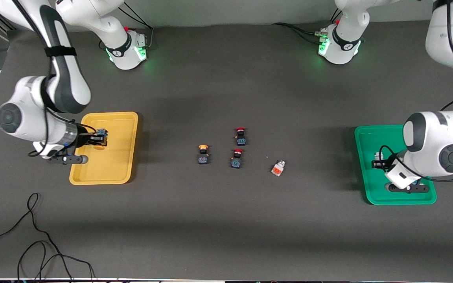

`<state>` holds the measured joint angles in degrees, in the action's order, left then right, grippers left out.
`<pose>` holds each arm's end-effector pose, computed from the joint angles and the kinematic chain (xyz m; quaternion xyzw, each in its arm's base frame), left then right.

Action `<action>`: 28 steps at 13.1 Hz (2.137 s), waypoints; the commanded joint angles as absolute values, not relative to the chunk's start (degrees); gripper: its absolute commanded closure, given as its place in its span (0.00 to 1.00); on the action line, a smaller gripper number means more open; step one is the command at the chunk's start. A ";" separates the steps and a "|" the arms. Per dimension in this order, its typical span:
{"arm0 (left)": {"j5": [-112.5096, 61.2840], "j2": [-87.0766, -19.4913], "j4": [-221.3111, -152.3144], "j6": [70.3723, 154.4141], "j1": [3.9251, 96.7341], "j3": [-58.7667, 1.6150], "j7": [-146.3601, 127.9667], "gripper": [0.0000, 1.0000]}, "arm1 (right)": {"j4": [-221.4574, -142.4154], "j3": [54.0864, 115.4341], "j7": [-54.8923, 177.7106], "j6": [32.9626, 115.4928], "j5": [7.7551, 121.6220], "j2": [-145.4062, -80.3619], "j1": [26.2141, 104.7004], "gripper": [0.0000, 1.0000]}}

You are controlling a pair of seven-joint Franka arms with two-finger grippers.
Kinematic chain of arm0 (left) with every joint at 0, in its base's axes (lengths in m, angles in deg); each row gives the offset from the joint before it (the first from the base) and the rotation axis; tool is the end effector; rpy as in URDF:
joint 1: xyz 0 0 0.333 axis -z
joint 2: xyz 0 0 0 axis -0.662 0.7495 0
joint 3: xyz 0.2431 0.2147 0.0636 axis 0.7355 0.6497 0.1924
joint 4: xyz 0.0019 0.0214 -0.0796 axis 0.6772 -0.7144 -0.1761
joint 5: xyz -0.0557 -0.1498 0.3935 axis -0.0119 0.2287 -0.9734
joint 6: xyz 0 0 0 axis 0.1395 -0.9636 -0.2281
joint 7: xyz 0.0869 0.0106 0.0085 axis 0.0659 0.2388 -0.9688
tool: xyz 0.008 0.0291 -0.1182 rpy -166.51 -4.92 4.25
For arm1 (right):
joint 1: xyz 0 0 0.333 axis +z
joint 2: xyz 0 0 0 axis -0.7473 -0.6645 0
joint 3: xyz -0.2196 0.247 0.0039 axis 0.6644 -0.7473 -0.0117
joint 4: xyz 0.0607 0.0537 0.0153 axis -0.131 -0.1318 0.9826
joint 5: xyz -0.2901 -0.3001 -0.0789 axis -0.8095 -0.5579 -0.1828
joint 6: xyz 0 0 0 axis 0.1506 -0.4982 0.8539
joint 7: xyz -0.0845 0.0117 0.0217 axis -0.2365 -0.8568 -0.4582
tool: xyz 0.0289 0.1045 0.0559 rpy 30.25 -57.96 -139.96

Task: Place green and yellow buttons in trays
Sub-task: 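Open both grippers to drop the buttons into the trays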

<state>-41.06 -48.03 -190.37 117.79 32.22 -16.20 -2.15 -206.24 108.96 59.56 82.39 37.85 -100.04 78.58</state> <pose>0.6577 0.0480 0.2088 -0.9949 0.0060 0.1001 0.0140 0.5669 0.0154 0.2916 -0.9967 0.0212 0.0740 0.0249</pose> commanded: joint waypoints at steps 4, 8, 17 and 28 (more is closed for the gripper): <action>-41.55 -45.24 -190.55 118.19 30.39 -16.49 -2.04 0.27 | -211.41 109.11 65.86 94.21 42.15 -107.07 79.38 1.00; -41.02 -48.47 -189.33 113.38 29.94 -16.75 -2.57 0.08 | -211.32 108.49 70.51 99.05 47.25 -112.70 79.38 1.00; -37.42 -56.85 -176.75 95.50 40.56 -19.82 -10.74 0.01 | -206.68 109.71 72.99 87.85 51.93 -107.72 79.04 0.00; -34.43 -48.42 -178.07 110.96 58.85 -21.24 -1.87 0.01 | -177.59 113.77 43.49 58.27 51.92 -109.18 88.15 0.00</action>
